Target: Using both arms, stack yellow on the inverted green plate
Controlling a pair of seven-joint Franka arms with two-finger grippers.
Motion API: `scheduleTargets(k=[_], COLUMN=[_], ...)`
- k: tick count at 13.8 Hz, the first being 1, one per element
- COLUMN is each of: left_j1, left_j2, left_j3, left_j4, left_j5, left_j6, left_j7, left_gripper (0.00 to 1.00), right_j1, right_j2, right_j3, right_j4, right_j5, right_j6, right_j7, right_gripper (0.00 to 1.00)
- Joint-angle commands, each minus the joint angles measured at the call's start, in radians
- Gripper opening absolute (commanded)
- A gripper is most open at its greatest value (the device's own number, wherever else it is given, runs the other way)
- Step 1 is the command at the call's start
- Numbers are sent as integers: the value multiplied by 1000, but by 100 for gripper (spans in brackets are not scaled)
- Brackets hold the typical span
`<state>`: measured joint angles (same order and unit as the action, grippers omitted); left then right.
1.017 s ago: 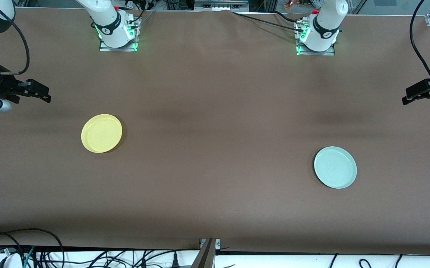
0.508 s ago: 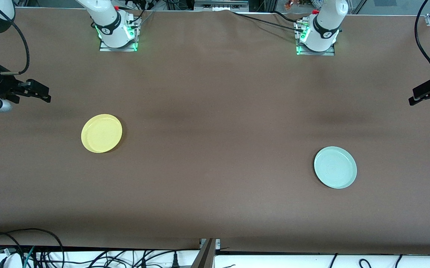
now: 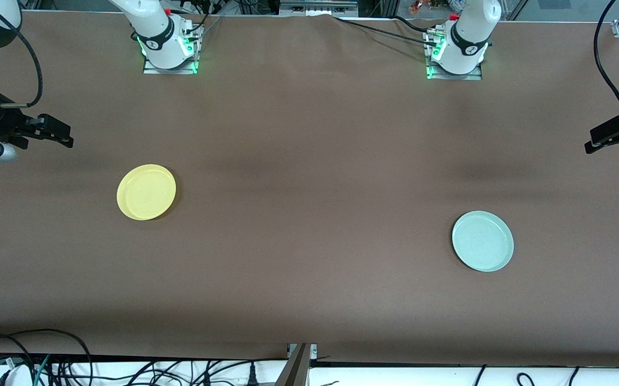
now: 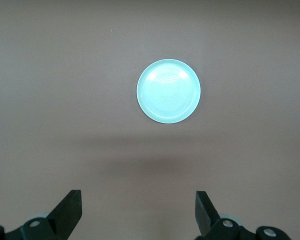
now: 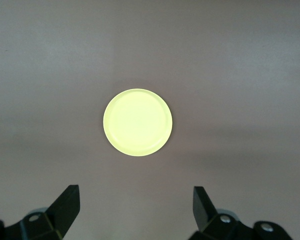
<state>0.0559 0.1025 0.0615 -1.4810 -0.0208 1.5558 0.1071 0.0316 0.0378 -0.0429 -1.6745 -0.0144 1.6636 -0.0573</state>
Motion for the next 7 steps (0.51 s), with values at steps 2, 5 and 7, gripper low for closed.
scheduleTargets(k=[2,5,7], left_j1=[-2,-8,-11], left_j2=[11,11,31], left_j3=[-3,-3,-5], left_j4=[21,15,8], left_j5=[7,16,21], left_j6=[4,3,3], left_j7=[22,26,22], left_gripper=[100,100,100], right_j1=[4,4,4], right_j2=[7,7,7], right_j3=[2,2,2], right_j4=[21,21,21], right_j5=[-9,-9,-9], right_j6=[-16,-16,-16], right_j7=[10,11,11], right_gripper=[100,100,100])
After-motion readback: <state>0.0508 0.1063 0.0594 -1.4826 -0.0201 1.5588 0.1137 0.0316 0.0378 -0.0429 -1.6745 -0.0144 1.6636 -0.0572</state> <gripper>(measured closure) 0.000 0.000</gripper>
